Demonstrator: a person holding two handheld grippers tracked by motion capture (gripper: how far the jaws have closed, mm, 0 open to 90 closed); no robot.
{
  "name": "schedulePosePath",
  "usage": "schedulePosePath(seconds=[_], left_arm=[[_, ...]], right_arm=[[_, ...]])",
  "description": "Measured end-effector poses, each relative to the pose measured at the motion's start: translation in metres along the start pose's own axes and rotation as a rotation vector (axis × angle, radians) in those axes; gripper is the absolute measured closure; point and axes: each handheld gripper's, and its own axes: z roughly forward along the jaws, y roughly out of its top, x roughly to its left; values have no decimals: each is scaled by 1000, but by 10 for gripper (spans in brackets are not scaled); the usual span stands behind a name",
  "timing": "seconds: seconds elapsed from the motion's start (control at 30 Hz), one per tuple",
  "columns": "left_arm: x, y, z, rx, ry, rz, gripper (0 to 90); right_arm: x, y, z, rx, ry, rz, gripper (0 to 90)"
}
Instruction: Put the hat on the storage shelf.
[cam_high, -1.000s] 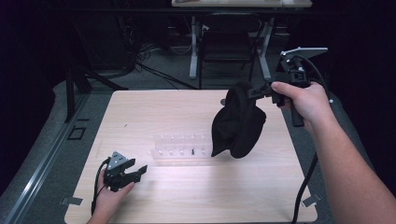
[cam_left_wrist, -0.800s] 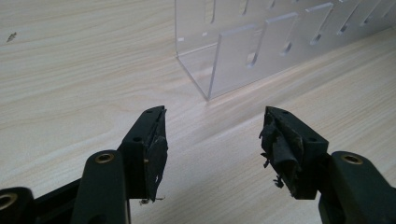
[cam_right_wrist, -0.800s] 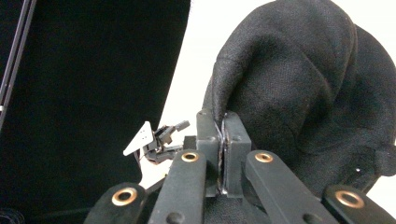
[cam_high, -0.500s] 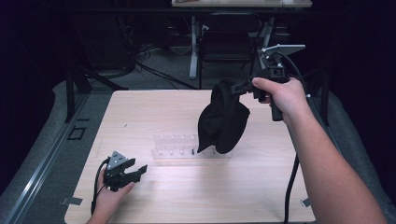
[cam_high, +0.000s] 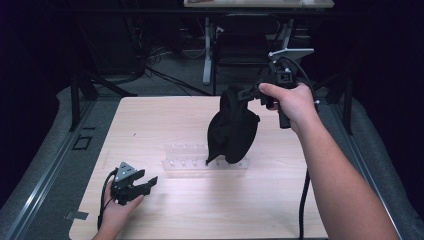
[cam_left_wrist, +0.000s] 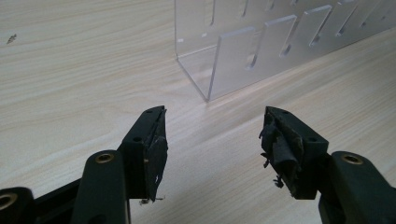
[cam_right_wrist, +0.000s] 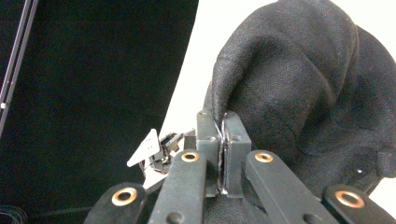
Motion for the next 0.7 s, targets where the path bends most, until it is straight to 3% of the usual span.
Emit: schedulePosePath(seconds=[0.7], left_arm=[[-2,1,1,-3,0,5,409]], right_arm=[[-4,2,18,17,-7,5,882]])
